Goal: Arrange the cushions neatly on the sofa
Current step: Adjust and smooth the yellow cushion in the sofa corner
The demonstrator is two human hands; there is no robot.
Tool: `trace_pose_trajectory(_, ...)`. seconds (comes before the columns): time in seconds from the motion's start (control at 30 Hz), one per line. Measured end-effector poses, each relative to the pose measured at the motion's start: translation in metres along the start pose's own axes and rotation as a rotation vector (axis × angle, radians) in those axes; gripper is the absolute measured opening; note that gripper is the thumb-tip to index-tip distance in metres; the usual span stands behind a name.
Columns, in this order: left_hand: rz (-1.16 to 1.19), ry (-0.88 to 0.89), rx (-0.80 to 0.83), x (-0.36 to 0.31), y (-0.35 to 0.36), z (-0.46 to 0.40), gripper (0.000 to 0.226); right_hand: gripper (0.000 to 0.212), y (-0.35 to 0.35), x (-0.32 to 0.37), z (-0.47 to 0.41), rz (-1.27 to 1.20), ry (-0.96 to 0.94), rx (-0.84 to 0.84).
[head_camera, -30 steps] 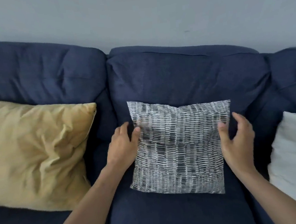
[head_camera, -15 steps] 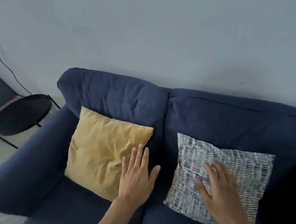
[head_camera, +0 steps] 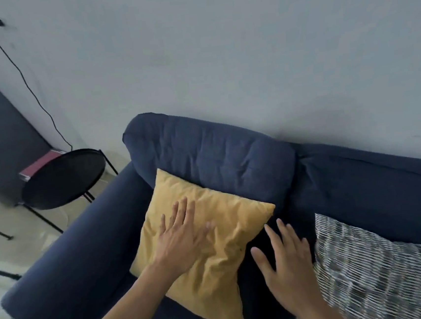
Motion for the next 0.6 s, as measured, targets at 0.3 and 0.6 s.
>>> trace_pose_trajectory(0.3,0.039,0.135,0.051,0.129,0.038,-0.091,0.077,0.084,0.116,0.095,-0.065,0.090,0.128,-0.016)
trace_pose_trajectory(0.6,0.322,0.023,0.038,0.213,0.054,-0.180,0.085,0.072,0.133,0.061,-0.118,-0.501,0.755,-0.515)
Point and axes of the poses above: each hand's wrist, its own z-axis away from the middle knuckle, its own y-axis out of the palm, x = y × z, the point moved 1 cm from there along -z, towards the middle knuckle, and after that the axes turned 2 degrees about x, right-handed, at the moved point
